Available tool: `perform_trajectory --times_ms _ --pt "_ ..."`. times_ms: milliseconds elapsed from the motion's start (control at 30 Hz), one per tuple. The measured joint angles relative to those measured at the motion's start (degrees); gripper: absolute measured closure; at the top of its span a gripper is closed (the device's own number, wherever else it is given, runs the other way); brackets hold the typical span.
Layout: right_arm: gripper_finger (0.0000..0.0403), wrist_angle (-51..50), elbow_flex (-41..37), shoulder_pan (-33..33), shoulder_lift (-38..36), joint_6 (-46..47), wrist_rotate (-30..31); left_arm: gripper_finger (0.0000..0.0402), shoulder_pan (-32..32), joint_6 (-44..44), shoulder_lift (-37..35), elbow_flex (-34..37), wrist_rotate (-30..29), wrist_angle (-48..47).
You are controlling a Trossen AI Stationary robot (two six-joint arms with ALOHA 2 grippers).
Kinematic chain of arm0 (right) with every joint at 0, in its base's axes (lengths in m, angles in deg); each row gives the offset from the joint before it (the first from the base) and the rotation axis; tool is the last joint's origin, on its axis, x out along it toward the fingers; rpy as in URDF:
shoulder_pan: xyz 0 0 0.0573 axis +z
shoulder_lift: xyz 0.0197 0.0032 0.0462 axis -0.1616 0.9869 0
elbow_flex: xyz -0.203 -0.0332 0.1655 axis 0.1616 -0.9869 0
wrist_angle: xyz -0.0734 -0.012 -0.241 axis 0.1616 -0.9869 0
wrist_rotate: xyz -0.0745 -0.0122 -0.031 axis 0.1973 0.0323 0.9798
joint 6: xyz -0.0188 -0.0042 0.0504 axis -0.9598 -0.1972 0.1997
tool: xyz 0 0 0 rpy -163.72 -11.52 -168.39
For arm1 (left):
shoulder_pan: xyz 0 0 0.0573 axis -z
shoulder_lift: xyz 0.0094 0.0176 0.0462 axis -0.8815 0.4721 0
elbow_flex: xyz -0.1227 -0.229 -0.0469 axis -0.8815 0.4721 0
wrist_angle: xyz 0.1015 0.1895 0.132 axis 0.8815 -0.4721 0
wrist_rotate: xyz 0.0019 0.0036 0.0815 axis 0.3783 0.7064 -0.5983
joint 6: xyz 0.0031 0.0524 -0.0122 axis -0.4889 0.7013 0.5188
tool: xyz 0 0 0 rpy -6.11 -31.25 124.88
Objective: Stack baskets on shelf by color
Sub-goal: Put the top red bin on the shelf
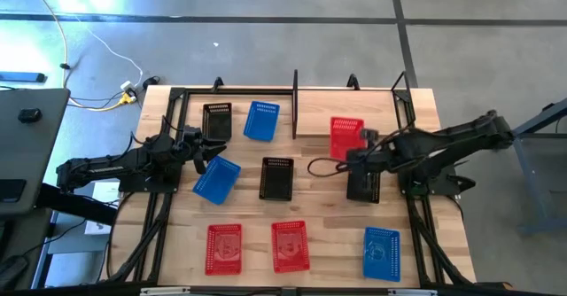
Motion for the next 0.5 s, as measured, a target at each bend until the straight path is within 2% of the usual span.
perform_trajectory --times_ms 267,500 --pt "0.0403 -5.01 -0.89 -5.73 -6.92 -7.0 6.59 0.0287 0.0 0.0 0.0 0.0 0.0 0.02" --pt "0.0403 -3.17 -11.16 -10.9 -15.72 -12.14 8.07 0.0287 0.01 0.0 0.0 0.0 -0.02 0.0"
